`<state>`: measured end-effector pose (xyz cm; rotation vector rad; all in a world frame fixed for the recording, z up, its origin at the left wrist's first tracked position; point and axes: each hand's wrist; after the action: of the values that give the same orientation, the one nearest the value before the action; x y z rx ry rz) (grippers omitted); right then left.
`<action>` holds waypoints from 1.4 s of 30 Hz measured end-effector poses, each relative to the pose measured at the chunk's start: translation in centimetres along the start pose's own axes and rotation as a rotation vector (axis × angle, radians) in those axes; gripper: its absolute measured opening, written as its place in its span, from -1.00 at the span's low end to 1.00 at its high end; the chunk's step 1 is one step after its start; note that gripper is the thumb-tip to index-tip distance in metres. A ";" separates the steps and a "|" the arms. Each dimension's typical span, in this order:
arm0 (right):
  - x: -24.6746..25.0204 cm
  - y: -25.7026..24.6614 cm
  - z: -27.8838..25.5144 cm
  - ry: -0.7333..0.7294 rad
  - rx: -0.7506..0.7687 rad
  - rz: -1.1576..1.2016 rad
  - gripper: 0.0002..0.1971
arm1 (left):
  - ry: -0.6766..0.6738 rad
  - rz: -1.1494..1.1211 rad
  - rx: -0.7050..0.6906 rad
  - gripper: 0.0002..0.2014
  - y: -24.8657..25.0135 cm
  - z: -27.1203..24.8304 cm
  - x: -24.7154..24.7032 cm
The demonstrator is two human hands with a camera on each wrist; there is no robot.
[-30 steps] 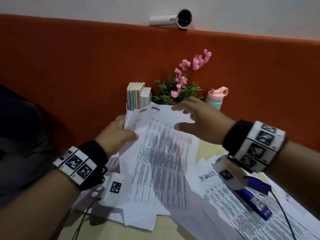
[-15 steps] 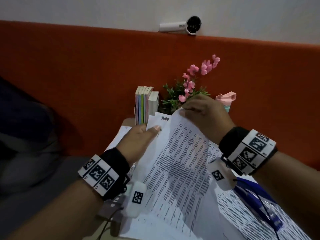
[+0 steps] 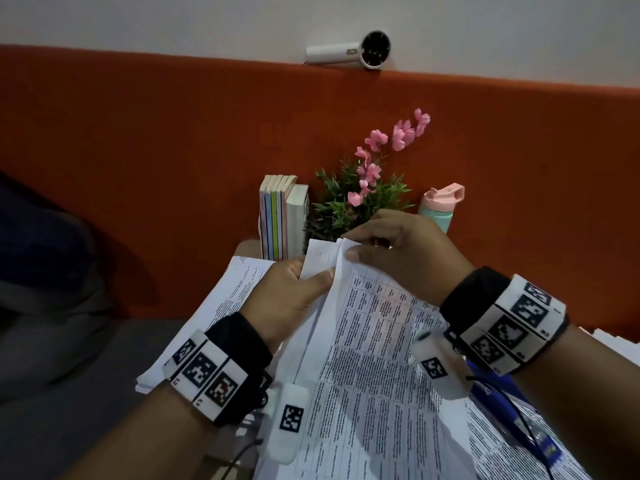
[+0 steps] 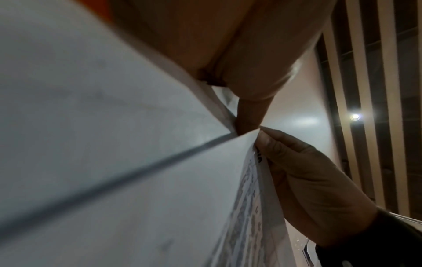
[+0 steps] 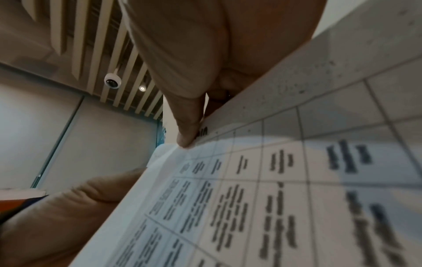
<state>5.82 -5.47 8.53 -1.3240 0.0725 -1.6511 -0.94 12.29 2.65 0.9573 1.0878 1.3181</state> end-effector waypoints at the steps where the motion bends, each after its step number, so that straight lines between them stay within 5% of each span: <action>1: 0.0 0.0 0.0 0.013 0.013 0.008 -0.81 | 0.003 -0.005 -0.009 -0.75 0.0 0.0 -0.2; 15: -0.6 1.1 -0.9 0.146 0.205 -0.107 -0.98 | 0.092 -0.164 0.045 -0.72 -0.2 -0.2 -0.5; 26: 0.1 -0.7 -1.1 -0.008 0.038 0.049 -0.84 | 0.050 0.078 -0.185 -0.82 0.0 -0.5 -0.9; 29: 0.1 -0.8 -1.4 -0.074 0.036 0.058 -0.71 | 0.049 0.087 -0.178 -0.83 -0.1 -0.4 -1.0; 42: 0.2 0.0 -1.1 -0.061 -0.062 0.246 -0.78 | 0.004 0.032 -0.138 -0.82 -0.1 -1.1 -0.8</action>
<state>5.02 -6.14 8.21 -1.3539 0.2425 -1.4099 -1.98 11.45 2.29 0.8728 0.9748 1.4027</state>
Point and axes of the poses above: each hand's wrist, its own z-axis towards the middle knuckle, its own x-axis out of the back of the hand, y = z × x, and after that the axes turned 8 degrees about -x, right-handed
